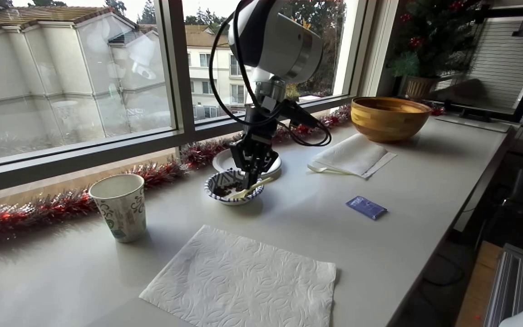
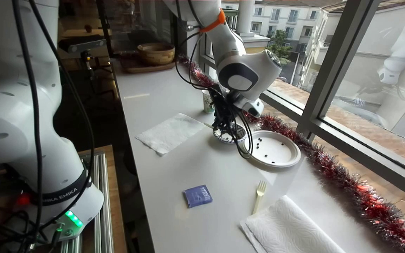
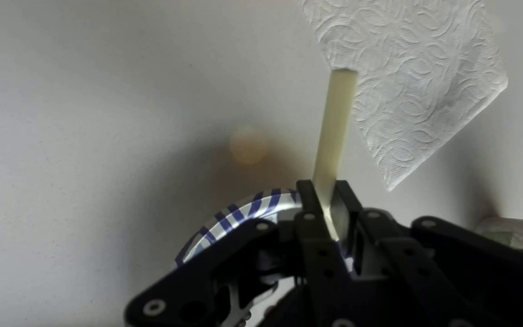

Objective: Use the white spoon on the plate to get some contents from the bowl and put them on the white plate.

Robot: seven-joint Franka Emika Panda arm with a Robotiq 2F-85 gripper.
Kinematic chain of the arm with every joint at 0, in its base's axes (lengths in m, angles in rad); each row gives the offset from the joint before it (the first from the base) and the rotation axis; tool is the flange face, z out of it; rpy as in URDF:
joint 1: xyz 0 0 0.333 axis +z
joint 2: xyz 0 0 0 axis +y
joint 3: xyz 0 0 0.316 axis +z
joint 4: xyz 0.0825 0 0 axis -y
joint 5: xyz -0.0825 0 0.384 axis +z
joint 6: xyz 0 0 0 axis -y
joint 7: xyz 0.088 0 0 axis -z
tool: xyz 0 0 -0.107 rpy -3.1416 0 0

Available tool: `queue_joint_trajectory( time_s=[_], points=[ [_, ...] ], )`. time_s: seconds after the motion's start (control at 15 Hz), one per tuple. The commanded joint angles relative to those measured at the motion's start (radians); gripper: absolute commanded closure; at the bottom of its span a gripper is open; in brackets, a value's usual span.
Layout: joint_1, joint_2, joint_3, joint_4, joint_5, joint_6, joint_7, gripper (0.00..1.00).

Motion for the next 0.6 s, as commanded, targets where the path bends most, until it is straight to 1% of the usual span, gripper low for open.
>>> queue_joint_trajectory(
  time_s=[0.0, 0.53],
  points=[
    [-0.002, 0.040, -0.005, 0.040, 0.039, -0.037, -0.075, 0.97],
    [0.005, 0.059, -0.003, 0.044, 0.029, 0.036, -0.142, 0.97]
  ],
)
